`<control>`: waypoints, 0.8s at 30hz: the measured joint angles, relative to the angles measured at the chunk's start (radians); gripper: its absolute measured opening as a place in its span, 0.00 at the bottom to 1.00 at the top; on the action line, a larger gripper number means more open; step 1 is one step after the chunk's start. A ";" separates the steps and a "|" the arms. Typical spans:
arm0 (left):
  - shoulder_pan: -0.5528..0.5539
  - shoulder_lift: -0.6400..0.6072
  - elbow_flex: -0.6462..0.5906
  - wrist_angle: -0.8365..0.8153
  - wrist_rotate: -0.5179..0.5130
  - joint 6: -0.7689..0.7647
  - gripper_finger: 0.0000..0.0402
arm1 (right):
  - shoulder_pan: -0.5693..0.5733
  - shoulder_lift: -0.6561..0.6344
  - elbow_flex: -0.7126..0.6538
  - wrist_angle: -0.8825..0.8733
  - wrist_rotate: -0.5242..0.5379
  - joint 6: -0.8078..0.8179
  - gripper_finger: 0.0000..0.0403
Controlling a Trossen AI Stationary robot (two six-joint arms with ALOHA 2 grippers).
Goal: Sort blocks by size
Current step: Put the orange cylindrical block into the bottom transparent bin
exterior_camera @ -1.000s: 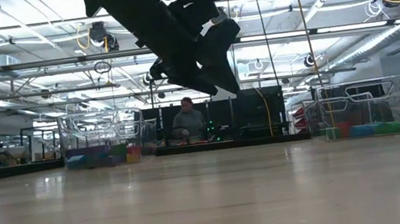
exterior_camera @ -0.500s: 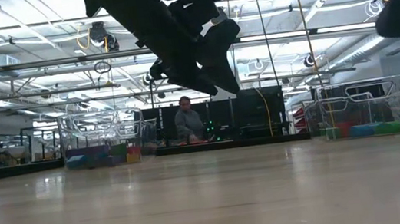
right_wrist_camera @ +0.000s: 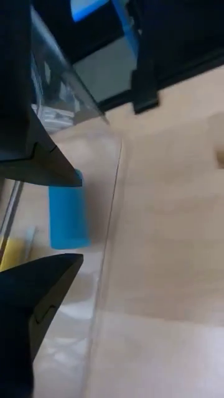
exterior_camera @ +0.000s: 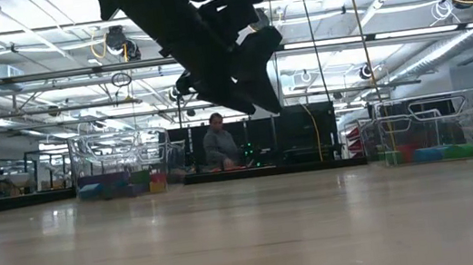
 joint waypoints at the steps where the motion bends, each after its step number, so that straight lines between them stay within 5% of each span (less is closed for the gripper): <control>1: 0.000 0.000 0.000 -0.003 0.000 0.000 0.64 | 0.007 -0.003 0.000 -0.006 -0.013 0.016 0.42; 6: -0.001 0.000 0.000 -0.012 0.000 0.000 0.64 | 0.035 -0.007 0.000 -0.008 -0.082 0.051 0.42; 15: 0.000 0.000 0.000 -0.011 0.000 -0.001 0.64 | 0.038 -0.003 0.055 -0.024 -0.035 -0.016 0.42; 24: 0.000 0.000 0.000 -0.011 0.000 0.000 0.64 | -0.031 -0.007 0.185 -0.189 0.255 -0.182 0.42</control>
